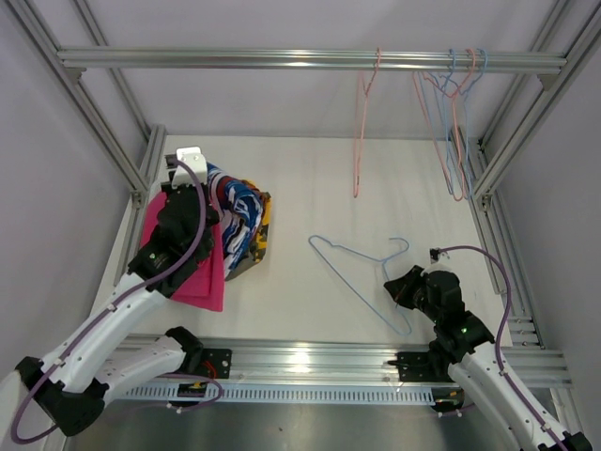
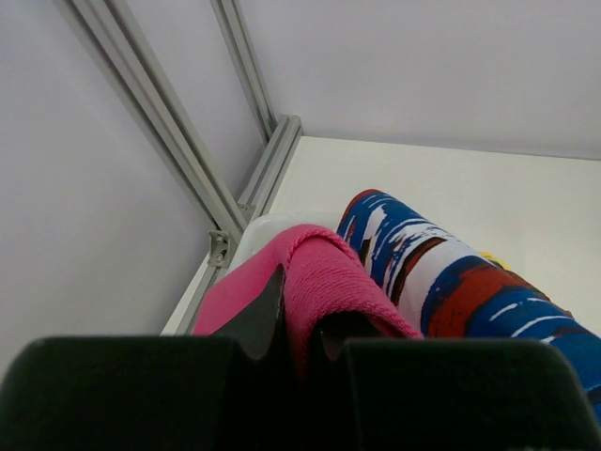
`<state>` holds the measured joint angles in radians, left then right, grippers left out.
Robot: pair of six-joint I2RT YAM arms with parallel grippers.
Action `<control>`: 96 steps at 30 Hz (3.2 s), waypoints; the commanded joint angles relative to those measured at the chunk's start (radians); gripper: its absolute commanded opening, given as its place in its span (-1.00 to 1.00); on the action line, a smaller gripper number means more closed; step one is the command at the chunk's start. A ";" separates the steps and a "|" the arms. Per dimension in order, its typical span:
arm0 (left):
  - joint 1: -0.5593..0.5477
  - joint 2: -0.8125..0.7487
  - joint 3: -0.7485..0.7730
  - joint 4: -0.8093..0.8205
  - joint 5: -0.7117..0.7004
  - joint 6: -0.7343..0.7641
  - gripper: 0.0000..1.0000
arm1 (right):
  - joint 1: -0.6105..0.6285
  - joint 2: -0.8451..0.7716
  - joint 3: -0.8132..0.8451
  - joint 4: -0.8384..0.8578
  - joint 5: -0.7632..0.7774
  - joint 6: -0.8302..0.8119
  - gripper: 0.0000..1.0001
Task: Remove the trousers from the hanger
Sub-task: Place the trousers in the bin.
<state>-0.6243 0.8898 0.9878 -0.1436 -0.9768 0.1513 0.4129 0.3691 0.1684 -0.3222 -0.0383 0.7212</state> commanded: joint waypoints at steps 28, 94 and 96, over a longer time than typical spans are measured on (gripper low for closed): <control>0.041 0.354 -0.029 -0.161 0.179 -0.622 0.52 | 0.009 0.002 -0.001 0.044 -0.021 -0.020 -1.00; -0.164 -0.072 0.281 -0.358 0.334 -0.474 0.99 | 0.010 0.021 0.278 -0.057 -0.012 -0.104 -1.00; -0.166 -0.063 0.304 -0.349 0.342 -0.402 0.99 | 0.012 0.031 0.354 -0.122 0.004 -0.141 -1.00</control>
<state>-0.7834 0.8051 1.2537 -0.4923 -0.6708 -0.3927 0.4175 0.4015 0.3824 -0.4080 -0.0658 0.6502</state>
